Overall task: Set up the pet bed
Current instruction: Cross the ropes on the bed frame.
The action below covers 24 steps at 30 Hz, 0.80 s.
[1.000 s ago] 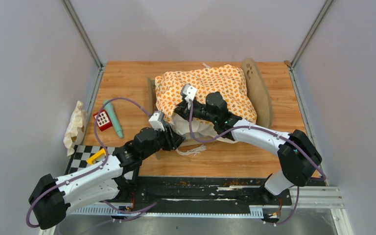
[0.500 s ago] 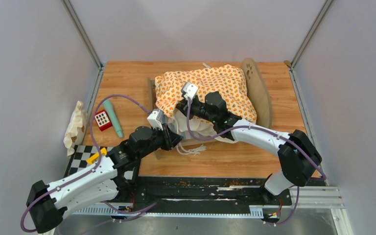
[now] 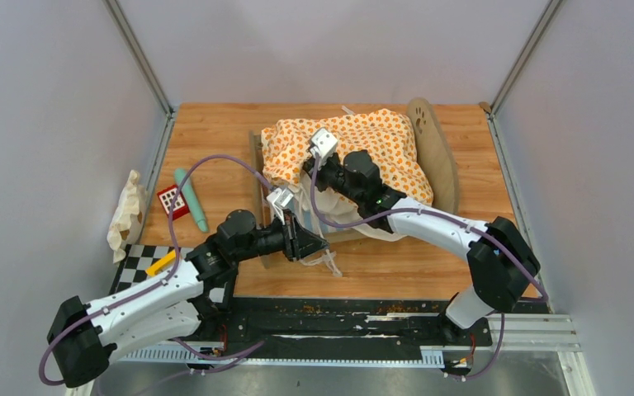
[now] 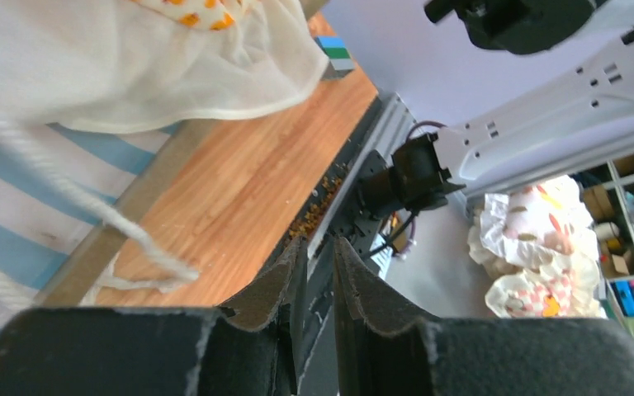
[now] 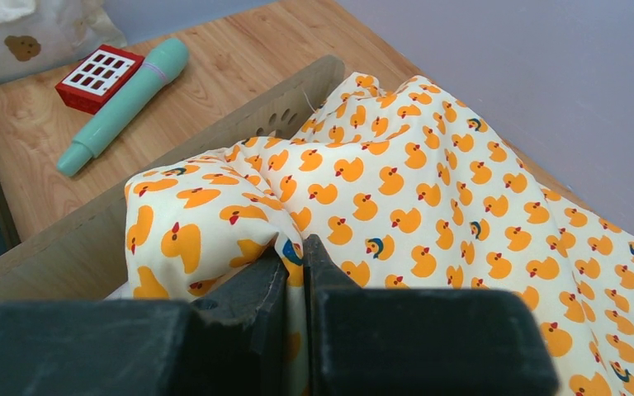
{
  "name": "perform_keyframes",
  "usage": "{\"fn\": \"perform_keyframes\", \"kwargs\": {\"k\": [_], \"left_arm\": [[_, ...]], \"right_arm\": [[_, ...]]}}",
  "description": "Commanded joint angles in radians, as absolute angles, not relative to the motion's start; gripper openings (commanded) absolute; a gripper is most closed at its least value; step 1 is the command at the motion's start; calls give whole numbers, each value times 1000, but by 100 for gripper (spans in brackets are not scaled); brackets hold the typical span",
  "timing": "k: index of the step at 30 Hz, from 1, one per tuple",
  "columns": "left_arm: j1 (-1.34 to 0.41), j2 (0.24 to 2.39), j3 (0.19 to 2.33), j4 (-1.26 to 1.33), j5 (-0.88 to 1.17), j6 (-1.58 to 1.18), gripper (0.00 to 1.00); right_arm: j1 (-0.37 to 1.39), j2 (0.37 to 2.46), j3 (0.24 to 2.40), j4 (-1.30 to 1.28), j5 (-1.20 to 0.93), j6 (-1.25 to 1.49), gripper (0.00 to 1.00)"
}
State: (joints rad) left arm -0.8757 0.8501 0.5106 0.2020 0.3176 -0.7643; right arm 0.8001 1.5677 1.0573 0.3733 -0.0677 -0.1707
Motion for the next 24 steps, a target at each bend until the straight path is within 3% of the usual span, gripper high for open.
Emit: {"fn": "perform_keyframes", "kwargs": {"k": [1, 9, 13, 18, 24], "left_arm": [[-880, 807, 541, 195, 433, -712, 26], [-880, 654, 516, -124, 237, -618, 27], [-881, 634, 450, -29, 189, -675, 33], [-894, 710, 463, 75, 65, -704, 50], [-911, 818, 476, 139, -85, -731, 55]], "right_arm": [[779, 1567, 1115, 374, -16, -141, 8], [773, 1563, 1107, 376, -19, -124, 8], [772, 1567, 1109, 370, -20, -118, 9], [772, 1569, 1115, 362, -26, -112, 9], [773, 1564, 1120, 353, -29, -111, 9]]}}
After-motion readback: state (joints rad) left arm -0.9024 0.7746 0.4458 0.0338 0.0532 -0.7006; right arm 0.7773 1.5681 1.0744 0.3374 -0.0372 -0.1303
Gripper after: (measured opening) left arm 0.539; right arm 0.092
